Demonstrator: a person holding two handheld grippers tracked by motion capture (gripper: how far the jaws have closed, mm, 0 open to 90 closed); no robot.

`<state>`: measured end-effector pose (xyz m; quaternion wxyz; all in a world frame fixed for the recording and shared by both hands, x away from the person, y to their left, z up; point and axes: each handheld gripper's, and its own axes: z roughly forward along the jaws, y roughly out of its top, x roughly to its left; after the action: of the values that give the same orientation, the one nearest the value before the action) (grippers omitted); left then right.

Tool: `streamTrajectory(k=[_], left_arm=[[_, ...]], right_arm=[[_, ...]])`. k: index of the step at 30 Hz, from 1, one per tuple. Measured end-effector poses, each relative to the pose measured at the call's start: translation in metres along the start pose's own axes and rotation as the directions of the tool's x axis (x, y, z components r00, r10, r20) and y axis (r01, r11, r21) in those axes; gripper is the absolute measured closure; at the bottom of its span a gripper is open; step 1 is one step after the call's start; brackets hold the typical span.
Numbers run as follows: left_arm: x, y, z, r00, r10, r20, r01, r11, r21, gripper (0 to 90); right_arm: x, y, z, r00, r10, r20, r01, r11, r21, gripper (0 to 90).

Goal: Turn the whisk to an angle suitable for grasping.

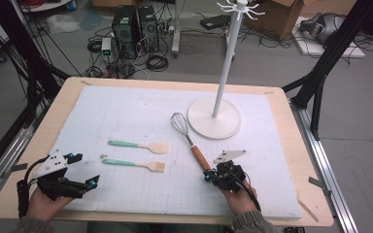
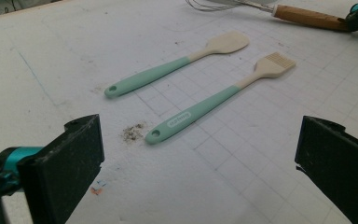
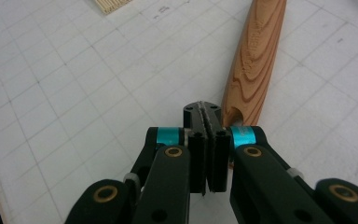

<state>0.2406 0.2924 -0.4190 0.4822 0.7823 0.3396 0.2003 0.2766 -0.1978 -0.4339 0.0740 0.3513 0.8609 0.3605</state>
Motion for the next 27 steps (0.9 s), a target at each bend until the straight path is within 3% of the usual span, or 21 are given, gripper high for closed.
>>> streamTrajectory(k=[8,15,20,27], left_arm=[[0.0,0.0,0.0,1.0,0.002,0.0,-0.002,1.0,0.001,1.7],[-0.001,0.0,0.001,1.0,-0.001,0.001,0.001,1.0,-0.002,1.7],[0.0,0.0,0.001,1.0,0.003,-0.003,-0.003,1.0,0.002,1.7],[0.0,0.001,0.001,1.0,0.002,-0.003,-0.002,1.0,-0.002,1.7]], right_arm=[[-0.008,-0.004,-0.003,0.9996,0.01,0.027,-0.011,1.0,0.01,89.1],[-0.006,-0.002,-0.005,0.9999,0.012,-0.007,-0.012,0.999,-0.029,89.1],[-0.005,0.009,-0.008,0.9995,0.004,-0.032,-0.007,0.997,-0.071,89.1],[-0.026,0.033,-0.011,0.9996,0.021,-0.017,-0.023,0.995,-0.093,89.1]])
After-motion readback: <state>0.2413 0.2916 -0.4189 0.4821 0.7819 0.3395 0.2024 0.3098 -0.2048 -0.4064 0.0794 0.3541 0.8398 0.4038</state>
